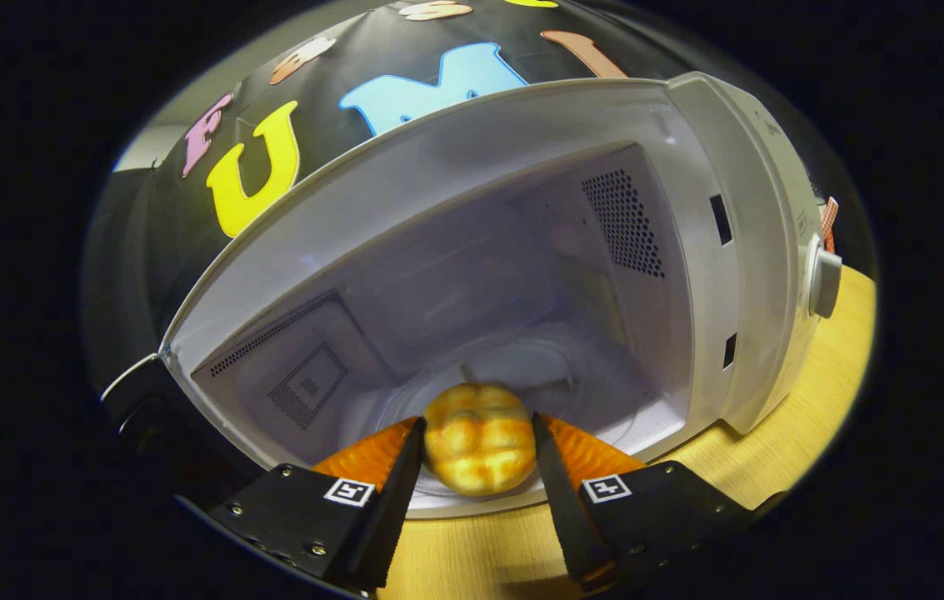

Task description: Open the microwave, put the food inside, and close the microwave door.

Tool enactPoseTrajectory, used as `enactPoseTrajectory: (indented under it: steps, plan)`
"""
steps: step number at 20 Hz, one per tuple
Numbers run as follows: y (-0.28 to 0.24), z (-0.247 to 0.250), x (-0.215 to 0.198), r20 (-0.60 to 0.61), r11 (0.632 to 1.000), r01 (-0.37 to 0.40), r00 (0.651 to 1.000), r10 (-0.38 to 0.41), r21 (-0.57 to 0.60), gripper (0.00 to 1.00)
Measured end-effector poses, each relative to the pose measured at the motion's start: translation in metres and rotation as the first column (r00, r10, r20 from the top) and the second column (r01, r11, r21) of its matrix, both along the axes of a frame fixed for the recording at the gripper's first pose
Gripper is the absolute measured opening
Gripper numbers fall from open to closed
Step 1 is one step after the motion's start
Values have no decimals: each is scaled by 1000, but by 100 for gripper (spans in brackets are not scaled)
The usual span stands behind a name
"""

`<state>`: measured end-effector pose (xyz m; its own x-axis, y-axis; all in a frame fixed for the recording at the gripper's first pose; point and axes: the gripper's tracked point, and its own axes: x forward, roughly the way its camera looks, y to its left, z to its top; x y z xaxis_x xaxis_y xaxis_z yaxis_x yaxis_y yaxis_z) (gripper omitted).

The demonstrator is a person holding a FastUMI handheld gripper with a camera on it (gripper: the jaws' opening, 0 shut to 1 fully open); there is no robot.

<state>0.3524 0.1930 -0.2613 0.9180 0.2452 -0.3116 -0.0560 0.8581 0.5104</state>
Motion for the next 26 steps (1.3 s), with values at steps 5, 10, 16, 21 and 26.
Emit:
enactPoseTrajectory:
  steps: [5,10,16,21,26]
  plan:
    - [11,9,1,21,999,-16,1000,15,50,100]
    - [6,21,-6,39,999,-21,999,19,39,97]
    - [-9,59,-44,110,999,-47,993,49,-22,97]
    - [-26,105,-98,177,997,-61,982,70,-57,97]
    - [-41,150,-160,247,992,-84,963,106,-100,97]
